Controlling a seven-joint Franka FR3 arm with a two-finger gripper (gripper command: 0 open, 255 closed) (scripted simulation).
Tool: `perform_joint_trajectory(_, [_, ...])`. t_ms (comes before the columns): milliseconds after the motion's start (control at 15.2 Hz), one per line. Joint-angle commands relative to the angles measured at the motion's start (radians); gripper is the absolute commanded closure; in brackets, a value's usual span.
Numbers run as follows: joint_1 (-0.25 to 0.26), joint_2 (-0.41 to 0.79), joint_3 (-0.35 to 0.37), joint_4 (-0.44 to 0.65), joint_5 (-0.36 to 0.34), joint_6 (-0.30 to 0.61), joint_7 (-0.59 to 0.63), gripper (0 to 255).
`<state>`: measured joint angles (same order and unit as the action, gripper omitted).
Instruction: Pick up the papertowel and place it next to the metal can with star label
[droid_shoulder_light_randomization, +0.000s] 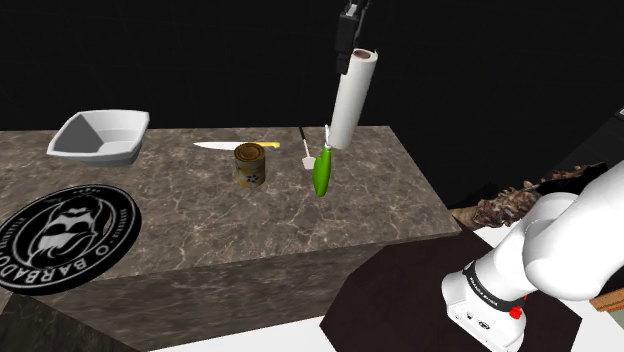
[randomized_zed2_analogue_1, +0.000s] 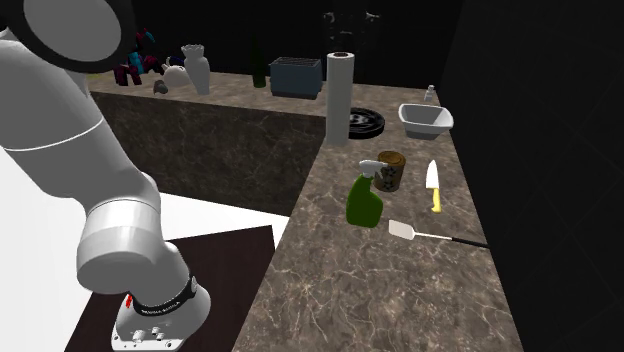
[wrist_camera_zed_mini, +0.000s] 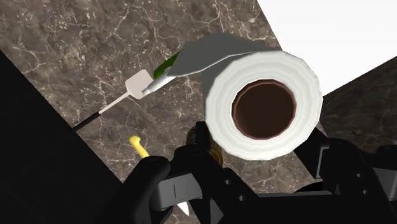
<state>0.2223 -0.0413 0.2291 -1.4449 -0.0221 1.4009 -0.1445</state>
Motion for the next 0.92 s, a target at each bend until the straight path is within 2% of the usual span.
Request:
perform_joint_trajectory(0, [0.023, 0.071, 0.026, 0.08, -0.016, -0.012, 0.047, 255])
perform_joint_trajectory(264, [0.086, 0.241, 0.068, 0.299, -0.068, -0.07, 0.133, 255])
perform_joint_trajectory(528, [0.184, 0.452, 0.087, 0.608, -0.141, -0.178, 0.197, 255])
perform_joint_trajectory(858, [0.149, 0.368, 0.087, 0.404, -0.11, -0.056, 0.196, 255])
